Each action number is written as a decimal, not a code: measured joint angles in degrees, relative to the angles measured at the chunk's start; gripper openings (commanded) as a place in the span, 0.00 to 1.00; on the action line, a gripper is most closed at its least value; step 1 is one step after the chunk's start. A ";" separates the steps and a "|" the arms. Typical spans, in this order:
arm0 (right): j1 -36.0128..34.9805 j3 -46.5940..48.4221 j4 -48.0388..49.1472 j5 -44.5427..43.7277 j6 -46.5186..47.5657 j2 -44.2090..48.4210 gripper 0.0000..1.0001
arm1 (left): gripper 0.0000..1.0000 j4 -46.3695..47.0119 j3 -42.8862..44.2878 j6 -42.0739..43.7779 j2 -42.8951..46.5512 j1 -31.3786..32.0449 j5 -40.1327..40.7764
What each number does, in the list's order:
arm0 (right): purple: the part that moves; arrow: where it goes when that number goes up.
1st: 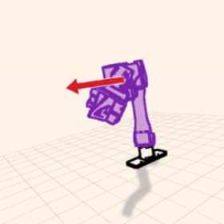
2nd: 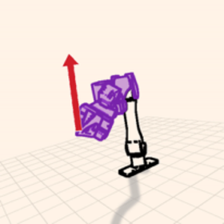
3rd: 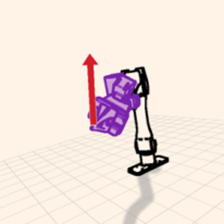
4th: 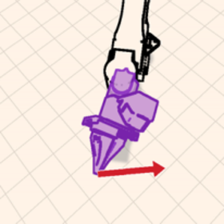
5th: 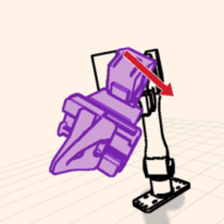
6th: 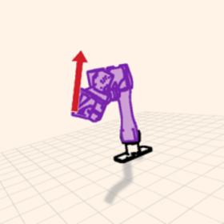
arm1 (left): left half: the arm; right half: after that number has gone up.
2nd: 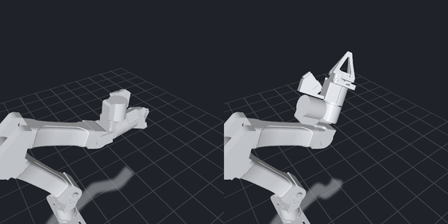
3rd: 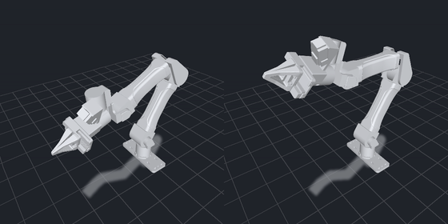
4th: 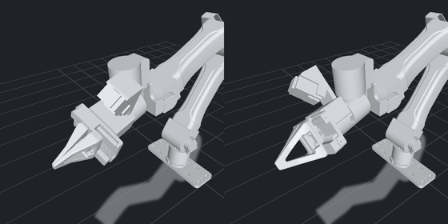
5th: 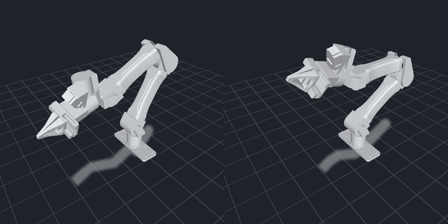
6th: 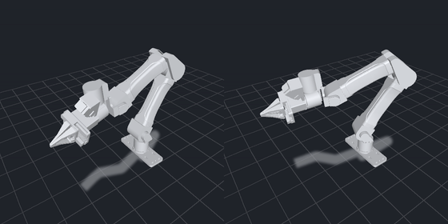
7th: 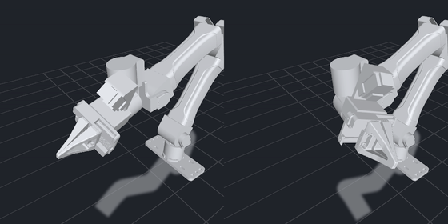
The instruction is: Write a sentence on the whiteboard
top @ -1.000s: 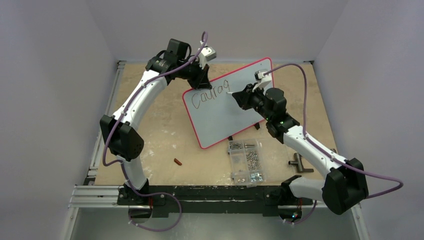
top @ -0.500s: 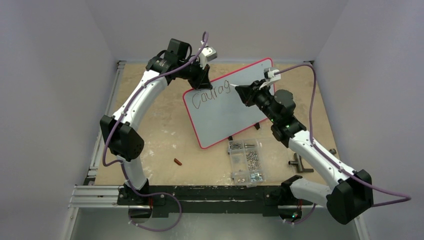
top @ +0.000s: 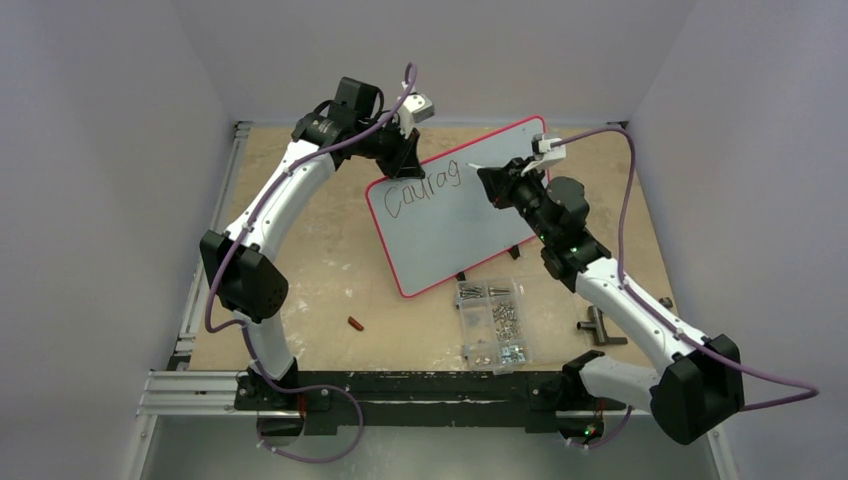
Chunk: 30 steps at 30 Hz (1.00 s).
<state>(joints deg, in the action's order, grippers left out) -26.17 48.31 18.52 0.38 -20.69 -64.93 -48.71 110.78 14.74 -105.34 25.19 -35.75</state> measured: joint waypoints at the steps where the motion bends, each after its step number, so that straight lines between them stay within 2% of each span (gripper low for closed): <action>1: 0.00 0.00 0.07 0.00 0.00 -0.28 0.00 | 0.00 0.00 0.00 0.00 0.00 0.00 0.00; 30: 1.62 0.02 1.60 -0.98 -0.17 -4.46 0.00 | 0.00 0.02 0.00 0.00 -0.02 0.00 0.00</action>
<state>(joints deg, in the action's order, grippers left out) -24.56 48.34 20.12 -0.60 -20.86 -69.38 -48.69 110.78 14.74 -105.36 25.19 -35.75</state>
